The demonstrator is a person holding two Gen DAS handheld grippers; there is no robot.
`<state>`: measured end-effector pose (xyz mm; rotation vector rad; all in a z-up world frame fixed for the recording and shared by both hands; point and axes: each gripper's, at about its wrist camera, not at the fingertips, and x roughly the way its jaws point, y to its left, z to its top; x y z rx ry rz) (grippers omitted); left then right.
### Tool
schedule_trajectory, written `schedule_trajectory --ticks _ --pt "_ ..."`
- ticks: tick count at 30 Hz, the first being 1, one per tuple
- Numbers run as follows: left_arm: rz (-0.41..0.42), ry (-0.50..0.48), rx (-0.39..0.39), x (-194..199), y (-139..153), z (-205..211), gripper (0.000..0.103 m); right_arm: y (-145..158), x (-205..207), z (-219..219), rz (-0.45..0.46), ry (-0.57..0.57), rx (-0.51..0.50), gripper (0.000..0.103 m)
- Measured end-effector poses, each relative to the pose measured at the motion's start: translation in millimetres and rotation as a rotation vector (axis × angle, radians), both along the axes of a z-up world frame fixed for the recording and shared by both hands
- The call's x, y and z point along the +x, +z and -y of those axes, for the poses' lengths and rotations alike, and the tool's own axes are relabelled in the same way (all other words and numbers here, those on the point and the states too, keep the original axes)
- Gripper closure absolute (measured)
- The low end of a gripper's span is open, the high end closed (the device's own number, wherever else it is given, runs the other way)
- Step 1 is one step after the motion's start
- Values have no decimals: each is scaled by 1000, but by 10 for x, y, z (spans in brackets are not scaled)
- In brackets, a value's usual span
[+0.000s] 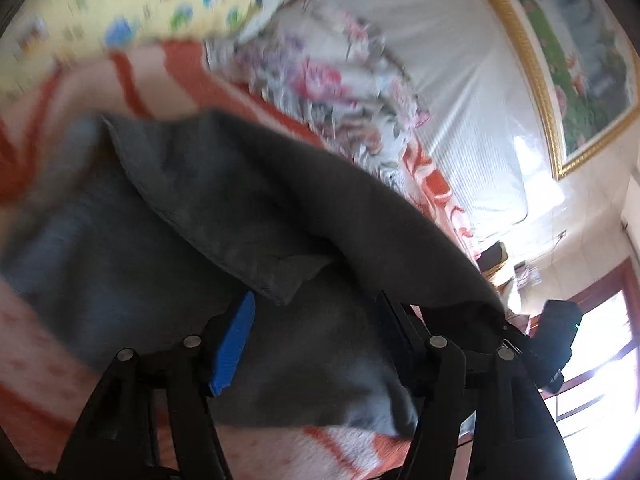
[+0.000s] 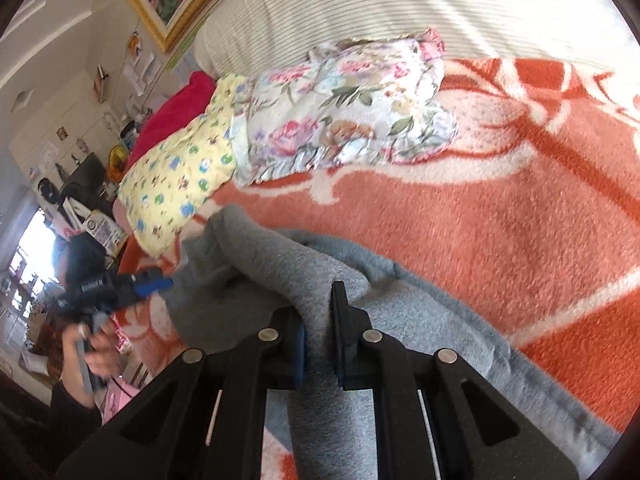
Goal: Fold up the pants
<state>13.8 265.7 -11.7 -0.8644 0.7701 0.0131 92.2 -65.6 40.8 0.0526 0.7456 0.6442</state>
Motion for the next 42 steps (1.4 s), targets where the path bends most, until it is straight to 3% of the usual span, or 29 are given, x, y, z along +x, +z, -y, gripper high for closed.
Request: schedule_trajectory --ticks 3,5,6,7,8,14,19,25,29,37,39,42 --pt "-58 37 -46 263 -226 -14 33 8 58 18 5 -14 -8 91" --pt "-53 68 -86 349 -329 -67 41 -16 105 40 -3 -23 -6 91" --pt "-27 78 -108 381 -370 -100 52 -28 122 54 -5 -27 -6 91" --pt "-12 72 -121 398 -382 -118 89 -51 149 78 -13 -34 -3 91" --pt "-4 60 -132 415 -392 -130 97 -64 170 95 -19 -38 2 91" --pt "108 22 -62 107 41 -145 99 -94 224 189 -40 -43 35 91" --pt "216 35 -11 -439 669 -418 99 -84 146 158 -49 7 28 91" --pt "193 78 72 -931 987 -810 99 -153 10 67 -117 105 30 91" --pt "146 100 84 -1048 834 -1013 99 -207 -113 -82 -160 186 10 91" --pt "-92 121 168 -829 -142 -1180 95 -851 -57 -276 -281 181 -140 91" --pt "-106 126 151 -883 -254 -1190 94 -930 -74 -257 -285 167 -155 84" --pt "-99 134 165 -1027 -147 -1176 77 -842 -157 -177 -256 163 -143 73"
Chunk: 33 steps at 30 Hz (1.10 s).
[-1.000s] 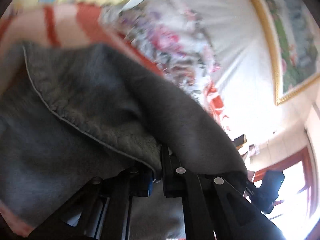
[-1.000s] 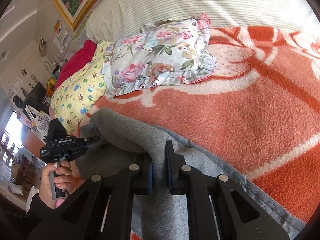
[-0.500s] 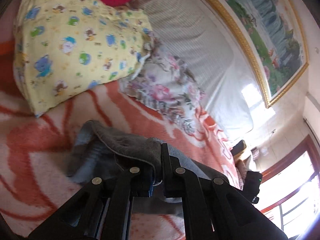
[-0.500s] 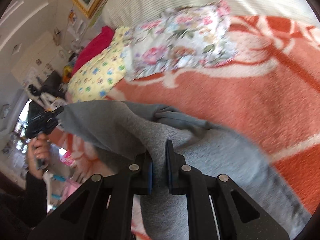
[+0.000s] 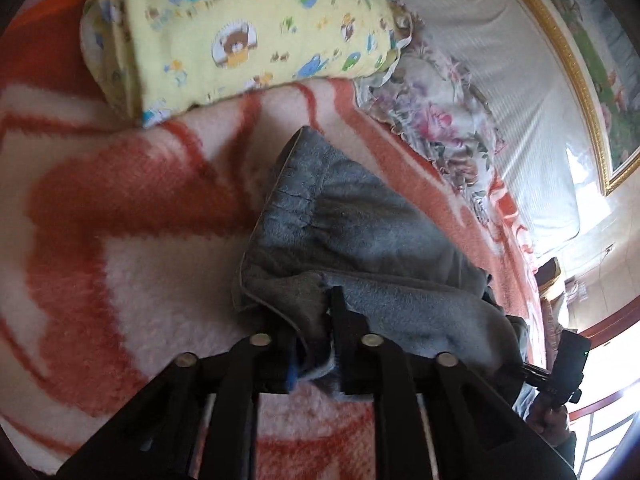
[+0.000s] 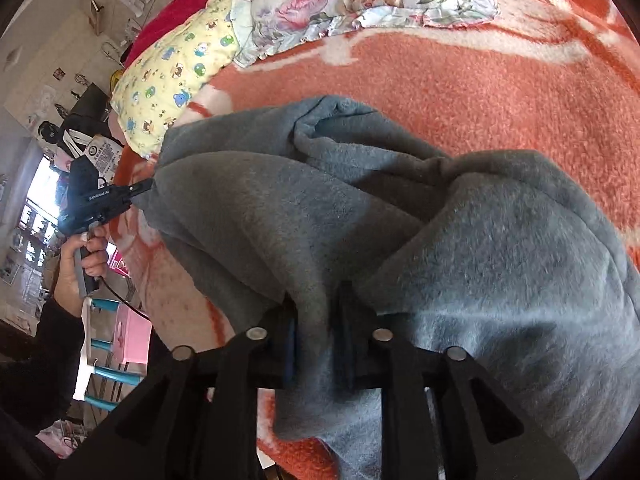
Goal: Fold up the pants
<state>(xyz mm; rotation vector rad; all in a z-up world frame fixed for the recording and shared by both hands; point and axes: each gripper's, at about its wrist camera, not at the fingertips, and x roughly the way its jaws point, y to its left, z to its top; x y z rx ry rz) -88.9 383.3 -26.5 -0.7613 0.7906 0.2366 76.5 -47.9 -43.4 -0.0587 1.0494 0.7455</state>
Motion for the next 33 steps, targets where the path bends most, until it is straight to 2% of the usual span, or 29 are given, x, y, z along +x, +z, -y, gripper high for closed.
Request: schedule_trajectory --ticks 1,2,3,4,8,13,16,23,30,33 --pt "-16 18 38 -44 61 15 52 53 -29 39 17 -2 9 68" --pt "-30 43 87 -104 138 35 37 105 -65 92 36 -8 15 58" --pt "-28 61 133 -158 240 64 37 159 -109 156 58 -21 20 47" --pt "-9 60 152 -208 335 96 37 220 -163 236 83 -37 24 44" --pt "59 25 154 -307 625 272 37 374 -330 647 125 -117 51 44" --pt "86 -124 136 31 777 799 37 418 -542 1188 132 -234 42 44" --pt "92 -254 91 356 752 1241 37 397 -720 1557 135 -322 35 44" --pt "91 -566 63 1180 697 2462 36 409 -1178 2513 154 -556 46 44" --pt "61 -937 109 1903 695 4013 36 404 -1617 3368 173 -770 72 44" --pt "46 -1083 153 2110 703 4663 35 324 -1771 3690 168 -861 96 44"
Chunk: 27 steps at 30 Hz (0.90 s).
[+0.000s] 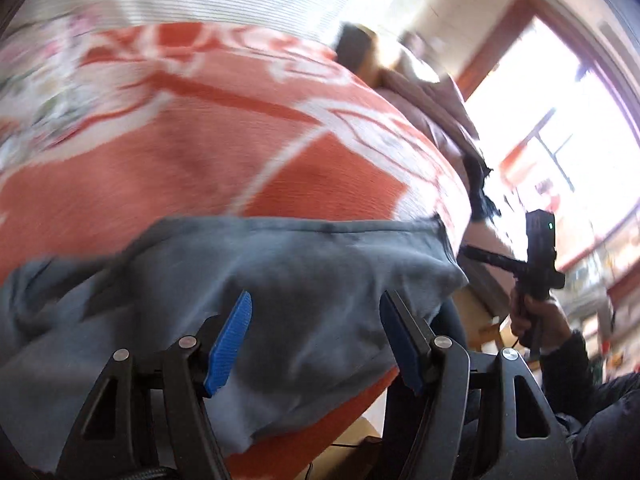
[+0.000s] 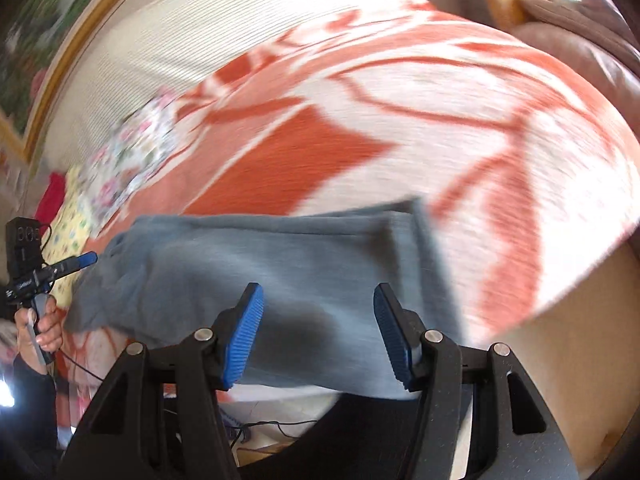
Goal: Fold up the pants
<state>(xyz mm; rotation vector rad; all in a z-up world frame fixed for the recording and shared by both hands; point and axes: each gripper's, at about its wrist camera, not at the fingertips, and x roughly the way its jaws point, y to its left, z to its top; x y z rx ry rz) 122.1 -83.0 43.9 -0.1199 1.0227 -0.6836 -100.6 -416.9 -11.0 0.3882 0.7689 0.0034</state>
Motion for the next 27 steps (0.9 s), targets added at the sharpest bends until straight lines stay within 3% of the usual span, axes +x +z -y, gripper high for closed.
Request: schedule_trajectory --ticks 5,11,15,19,24,25,27 --pt "-11 -202 67 319 -1 932 34 -171 -106 340 6 -87 50 44" --pt "-36 -425 155 545 -122 1950 33 -354 -214 488 17 -96 108 43" --pt "-34 -563 254 587 -316 2556 33 -507 -290 547 33 -102 184 38" --pt "-24 -639 327 604 -512 2936 33 -669 -338 551 70 -97 304 34" --pt "-24 -704 415 589 -835 3311 33 -783 -298 457 80 -104 310 32" --pt "-14 -711 426 581 -871 3366 33 -766 -303 442 99 -112 296 36" --pt "15 -726 430 543 -908 3431 32 -728 -307 396 116 -104 262 54"
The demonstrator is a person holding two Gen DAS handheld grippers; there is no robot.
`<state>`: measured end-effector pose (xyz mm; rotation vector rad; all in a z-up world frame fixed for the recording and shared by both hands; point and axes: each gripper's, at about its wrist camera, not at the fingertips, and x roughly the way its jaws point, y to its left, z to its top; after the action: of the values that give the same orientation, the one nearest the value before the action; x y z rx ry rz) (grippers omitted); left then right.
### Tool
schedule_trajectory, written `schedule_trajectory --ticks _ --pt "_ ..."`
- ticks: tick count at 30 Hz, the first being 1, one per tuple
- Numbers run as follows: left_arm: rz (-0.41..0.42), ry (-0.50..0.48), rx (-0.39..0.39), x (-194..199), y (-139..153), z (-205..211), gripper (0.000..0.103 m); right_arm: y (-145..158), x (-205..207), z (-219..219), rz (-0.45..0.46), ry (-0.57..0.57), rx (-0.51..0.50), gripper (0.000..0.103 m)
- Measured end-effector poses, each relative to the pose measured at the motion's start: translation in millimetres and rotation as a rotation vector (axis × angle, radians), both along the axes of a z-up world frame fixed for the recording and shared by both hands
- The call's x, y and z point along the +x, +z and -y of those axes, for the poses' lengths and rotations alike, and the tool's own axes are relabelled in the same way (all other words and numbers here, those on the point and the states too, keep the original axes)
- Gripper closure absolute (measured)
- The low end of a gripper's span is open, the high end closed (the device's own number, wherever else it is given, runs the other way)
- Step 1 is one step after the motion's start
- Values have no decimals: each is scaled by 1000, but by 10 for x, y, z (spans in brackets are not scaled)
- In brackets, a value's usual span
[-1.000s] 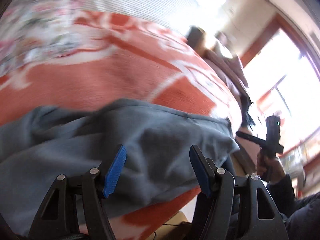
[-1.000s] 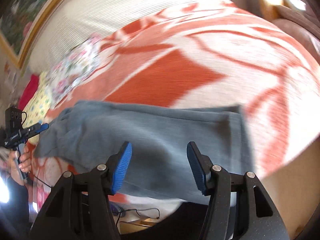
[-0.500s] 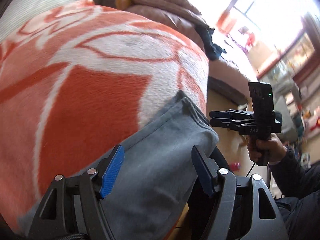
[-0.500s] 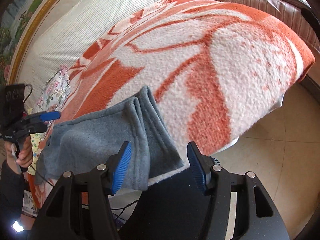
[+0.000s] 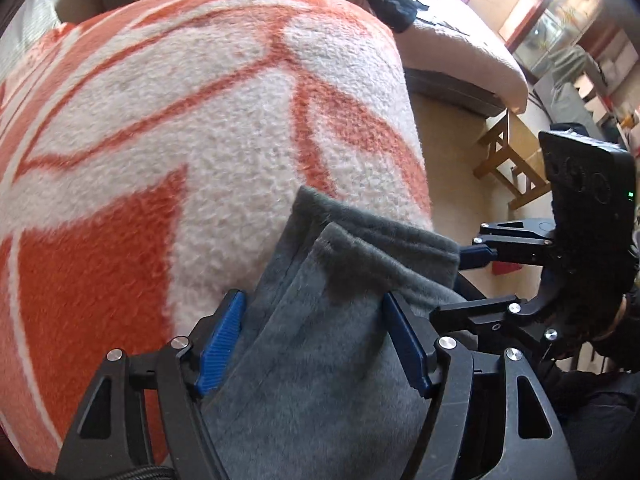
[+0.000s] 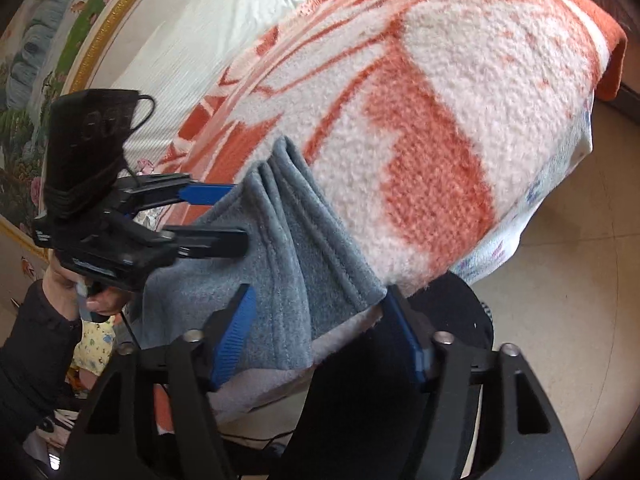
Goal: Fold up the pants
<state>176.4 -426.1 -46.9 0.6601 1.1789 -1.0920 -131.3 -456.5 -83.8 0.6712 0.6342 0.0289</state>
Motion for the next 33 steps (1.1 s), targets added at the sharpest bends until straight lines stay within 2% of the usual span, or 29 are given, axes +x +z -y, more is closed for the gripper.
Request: schedule_trajectory --ticks 1,2,3,4,5,6,8,10,17,21,25,28,30,32,33 --pt "5 -4 -1 -3 -13 20 32 14 12 -26 -5 7 -31 56" --pt "7 -7 -3 6 -23 31 33 10 25 -35 -15 15 -59 64" --pt "7 -10 -11 16 -16 25 41 3 27 -24 -15 23 -69 75" --pt "-3 -7 -25 36 3 12 55 6 10 2 -6 31 -66 75" --pt "-28 -1 -38 60 24 13 75 18 -1 11 -5 35 -67 78" --pt "-73 13 -56 94 55 -7 82 43 -11 7 -10 41 -74 80" --pt "-81 20 -57 104 78 -12 85 155 -53 -39 -23 57 -133 83" --pt "-62 6 -45 40 70 8 86 280 -111 -70 -12 73 -170 97" --pt "-81 37 -79 39 124 48 88 416 -221 -106 35 96 -223 97" --pt "-91 146 -141 443 335 116 88 570 -4 145 105 46 -230 97" --pt "-63 224 -204 916 610 270 89 896 407 515 173 -10 -311 98" --pt "-46 276 -238 1324 718 424 89 1076 752 748 177 -45 -366 98" --pt "-62 304 -215 1519 582 533 89 1081 983 906 145 -61 -387 98" --pt "-79 330 -154 1607 345 589 87 940 1211 1024 72 -41 -360 98" --pt "-74 345 -125 1610 189 595 83 858 1296 1029 27 -39 -363 97"
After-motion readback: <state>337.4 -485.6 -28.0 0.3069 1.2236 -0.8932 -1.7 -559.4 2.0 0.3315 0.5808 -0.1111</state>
